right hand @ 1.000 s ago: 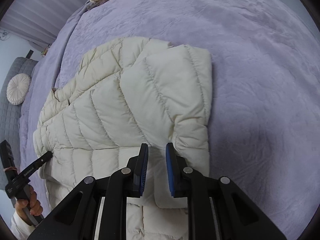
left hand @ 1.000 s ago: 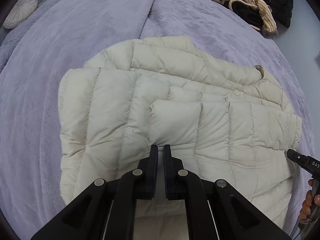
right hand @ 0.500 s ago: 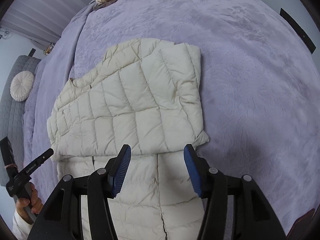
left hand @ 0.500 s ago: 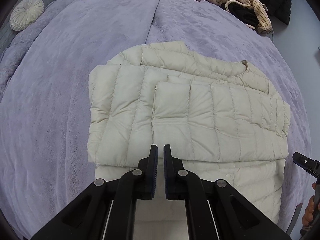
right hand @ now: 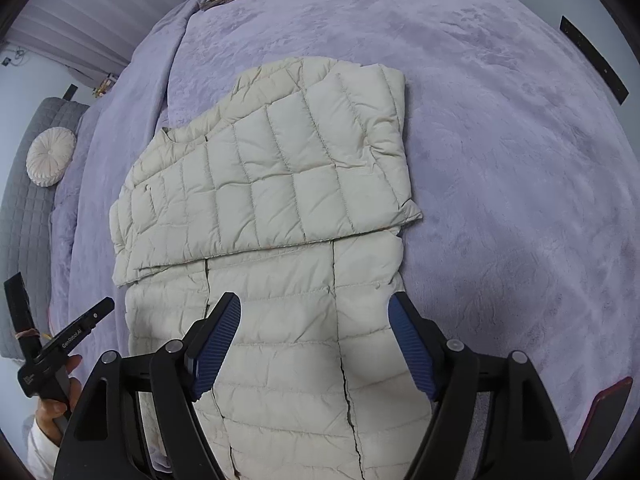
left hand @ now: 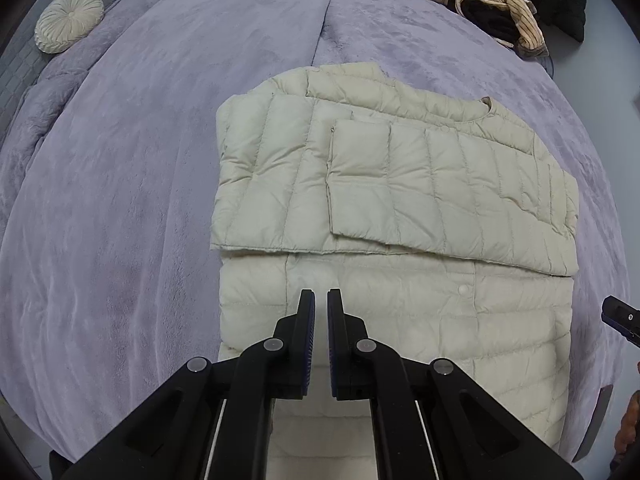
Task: Fold large clothes
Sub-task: 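Lower the folded panel onto the jacket and open the left gripper, then move both grippers along the jacket body to its hem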
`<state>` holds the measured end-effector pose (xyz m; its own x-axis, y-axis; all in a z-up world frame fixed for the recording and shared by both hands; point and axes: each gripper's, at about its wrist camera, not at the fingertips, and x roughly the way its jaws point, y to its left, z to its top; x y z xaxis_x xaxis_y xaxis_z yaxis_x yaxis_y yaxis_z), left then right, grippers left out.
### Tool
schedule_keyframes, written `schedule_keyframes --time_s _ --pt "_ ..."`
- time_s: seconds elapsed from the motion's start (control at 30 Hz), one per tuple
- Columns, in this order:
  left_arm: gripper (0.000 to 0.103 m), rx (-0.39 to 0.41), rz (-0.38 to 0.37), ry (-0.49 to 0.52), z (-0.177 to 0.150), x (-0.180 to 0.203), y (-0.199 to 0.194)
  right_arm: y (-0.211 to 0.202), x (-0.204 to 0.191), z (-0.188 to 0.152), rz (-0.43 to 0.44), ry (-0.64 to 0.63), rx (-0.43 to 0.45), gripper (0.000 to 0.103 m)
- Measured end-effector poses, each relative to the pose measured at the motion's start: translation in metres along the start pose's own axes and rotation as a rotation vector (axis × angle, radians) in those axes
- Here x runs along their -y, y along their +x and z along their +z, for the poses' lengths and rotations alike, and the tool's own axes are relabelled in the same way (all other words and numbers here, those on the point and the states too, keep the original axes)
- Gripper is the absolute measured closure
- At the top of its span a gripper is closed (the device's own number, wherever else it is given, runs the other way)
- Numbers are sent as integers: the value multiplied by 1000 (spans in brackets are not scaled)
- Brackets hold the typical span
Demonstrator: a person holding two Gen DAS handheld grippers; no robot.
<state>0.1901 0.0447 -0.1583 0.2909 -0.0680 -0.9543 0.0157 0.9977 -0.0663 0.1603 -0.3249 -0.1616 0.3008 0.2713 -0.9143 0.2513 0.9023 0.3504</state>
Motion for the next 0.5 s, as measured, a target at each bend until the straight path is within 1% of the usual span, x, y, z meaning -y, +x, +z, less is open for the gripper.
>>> schedule_keyframes --time_s 0.03,0.07,0.1,0.13,0.27,0.33,0.4,0.5 --pt "59 -4 -1 -2 -3 -1 -1 -2 -1 -2 0 0 0 24" --pt "0 -10 10 -8 -6 -2 -2 -4 -2 -4 -1 2 1 24" --pt "3 13 39 -17 -9 -3 -6 -5 -2 -6 -2 1 0 22" --pt "1 23 54 -5 -11 -4 -8 -6 -3 -8 -3 0 -2 21" --pt "1 15 65 23 -19 -4 -11 -9 -5 -17 -11 -6 -10 20" --pt "1 17 72 36 -24 -4 -15 -11 -5 -21 -12 -2 -11 15" --pt "1 22 76 50 -28 -2 -21 -15 -5 -26 -7 2 -7 15" --pt "1 28 101 58 -34 -3 -26 -19 -5 -34 -7 -1 -7 13"
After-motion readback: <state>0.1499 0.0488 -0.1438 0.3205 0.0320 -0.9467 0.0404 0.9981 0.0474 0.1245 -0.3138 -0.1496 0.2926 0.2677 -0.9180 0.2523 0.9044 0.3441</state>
